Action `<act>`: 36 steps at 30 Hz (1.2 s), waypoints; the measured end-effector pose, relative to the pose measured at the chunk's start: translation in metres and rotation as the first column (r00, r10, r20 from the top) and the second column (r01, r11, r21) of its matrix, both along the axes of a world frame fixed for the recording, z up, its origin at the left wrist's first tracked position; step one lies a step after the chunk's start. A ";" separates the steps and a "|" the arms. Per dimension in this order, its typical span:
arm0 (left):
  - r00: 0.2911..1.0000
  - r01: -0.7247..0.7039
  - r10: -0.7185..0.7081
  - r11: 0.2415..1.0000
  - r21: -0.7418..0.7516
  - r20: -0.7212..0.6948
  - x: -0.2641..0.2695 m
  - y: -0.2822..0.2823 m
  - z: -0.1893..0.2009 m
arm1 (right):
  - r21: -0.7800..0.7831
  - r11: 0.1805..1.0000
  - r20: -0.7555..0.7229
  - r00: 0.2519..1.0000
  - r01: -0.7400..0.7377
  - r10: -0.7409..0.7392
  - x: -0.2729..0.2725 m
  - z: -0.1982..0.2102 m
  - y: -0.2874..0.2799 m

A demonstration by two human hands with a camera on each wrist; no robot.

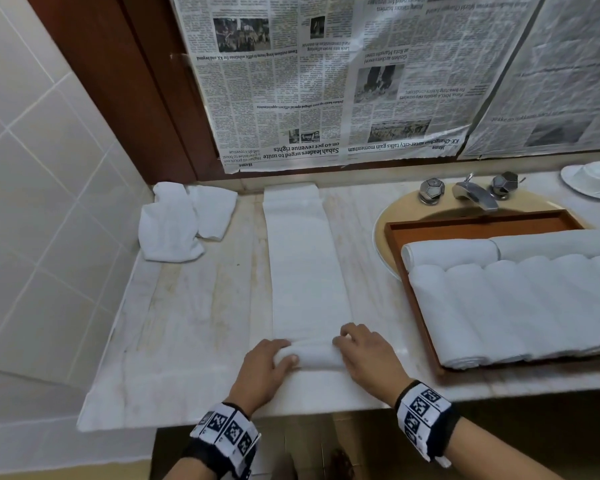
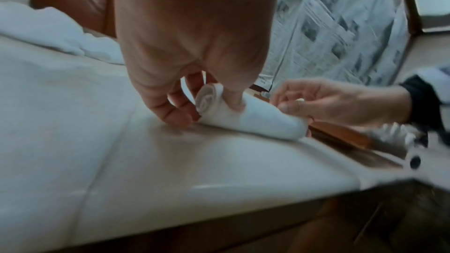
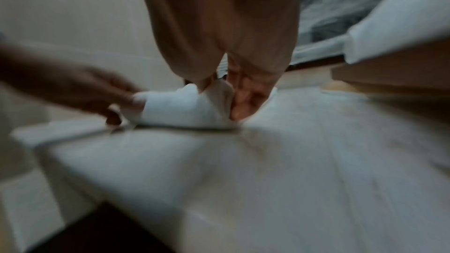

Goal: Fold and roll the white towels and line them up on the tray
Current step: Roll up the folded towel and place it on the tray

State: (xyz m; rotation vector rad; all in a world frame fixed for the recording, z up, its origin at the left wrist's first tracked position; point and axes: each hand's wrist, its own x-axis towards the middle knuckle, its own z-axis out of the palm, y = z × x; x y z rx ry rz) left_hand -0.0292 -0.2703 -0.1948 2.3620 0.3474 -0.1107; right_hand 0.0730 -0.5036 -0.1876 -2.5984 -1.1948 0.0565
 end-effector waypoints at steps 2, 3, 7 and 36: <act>0.996 -0.082 0.081 0.996 -0.035 -0.038 0.000 0.002 0.003 | 0.001 0.998 0.035 0.998 -0.057 0.057 -0.003 -0.002 0.000; 0.993 -0.111 0.109 0.993 -0.050 -0.052 0.000 0.003 0.004 | -0.017 0.996 0.016 0.996 -0.083 0.083 -0.006 -0.004 0.000; 0.977 -0.213 0.212 0.976 -0.051 -0.016 -0.002 -0.002 0.009 | -0.048 0.997 -0.218 0.975 -0.058 0.047 -0.003 0.003 0.003; 0.990 0.048 -0.026 0.988 0.150 -0.141 0.003 -0.003 0.008 | -0.034 0.999 -0.527 0.850 -0.014 -0.006 0.021 0.014 0.013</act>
